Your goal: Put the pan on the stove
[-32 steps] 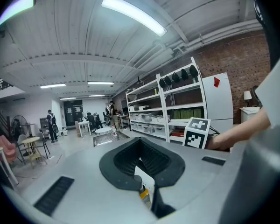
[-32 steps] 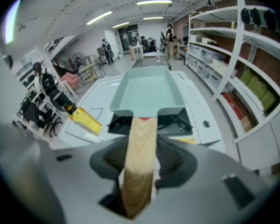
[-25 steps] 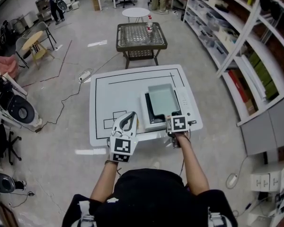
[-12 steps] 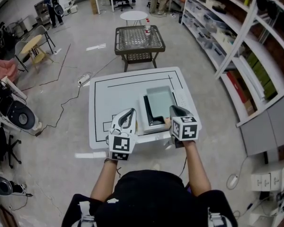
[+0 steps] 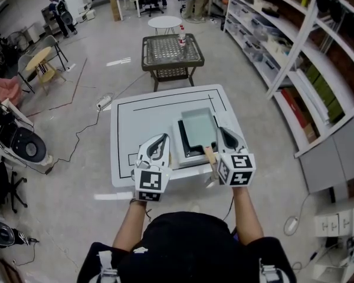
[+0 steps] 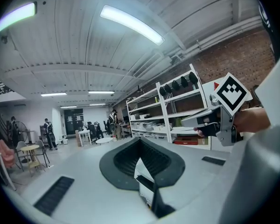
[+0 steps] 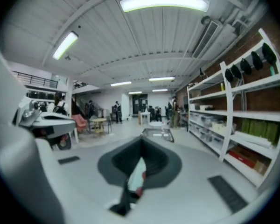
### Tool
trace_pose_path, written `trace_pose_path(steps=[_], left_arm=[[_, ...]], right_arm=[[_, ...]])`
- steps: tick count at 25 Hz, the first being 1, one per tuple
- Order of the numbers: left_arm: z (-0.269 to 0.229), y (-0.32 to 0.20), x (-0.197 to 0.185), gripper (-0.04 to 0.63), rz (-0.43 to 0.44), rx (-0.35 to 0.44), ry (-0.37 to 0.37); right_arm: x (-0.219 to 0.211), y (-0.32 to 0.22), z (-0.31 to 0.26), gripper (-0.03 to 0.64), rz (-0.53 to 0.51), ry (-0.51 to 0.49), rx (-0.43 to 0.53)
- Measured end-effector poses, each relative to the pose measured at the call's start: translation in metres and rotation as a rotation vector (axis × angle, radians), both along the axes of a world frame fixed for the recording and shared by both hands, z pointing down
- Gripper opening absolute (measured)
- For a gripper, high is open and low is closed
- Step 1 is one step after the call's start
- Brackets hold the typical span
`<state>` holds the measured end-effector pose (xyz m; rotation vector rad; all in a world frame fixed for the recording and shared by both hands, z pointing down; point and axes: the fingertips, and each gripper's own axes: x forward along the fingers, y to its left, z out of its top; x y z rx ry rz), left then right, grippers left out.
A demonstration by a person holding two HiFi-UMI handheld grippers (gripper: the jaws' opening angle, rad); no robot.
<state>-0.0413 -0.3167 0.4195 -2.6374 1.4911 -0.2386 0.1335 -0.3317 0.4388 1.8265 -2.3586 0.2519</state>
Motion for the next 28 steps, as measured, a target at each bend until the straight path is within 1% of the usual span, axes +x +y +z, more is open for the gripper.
trace_pose_path(steps=[2,5,11,16,28], left_arm=[[-0.001,-0.002,0.001,0.025,0.002,-0.002,-0.004],[-0.001,-0.003,0.002,0.025,0.004,0.0,-0.004],[-0.003,-0.006,-0.002,0.025,0.005,0.002,0.001],[-0.01,-0.008,-0.004,0.025,0.003,0.012,0.0],[-0.007,-0.011,-0.009,0.025,-0.014,0.011,0.002]], right_arm=[[0.001,0.003,-0.007,0.034,-0.003,-0.004,0.028],[0.002,0.006,-0.013,0.034,0.002,0.021,0.064],[-0.004,0.01,-0.019,0.034,-0.009,0.034,0.097],[-0.011,0.012,-0.023,0.034,-0.023,0.057,0.112],[-0.013,0.01,-0.021,0.034,-0.028,0.065,0.12]])
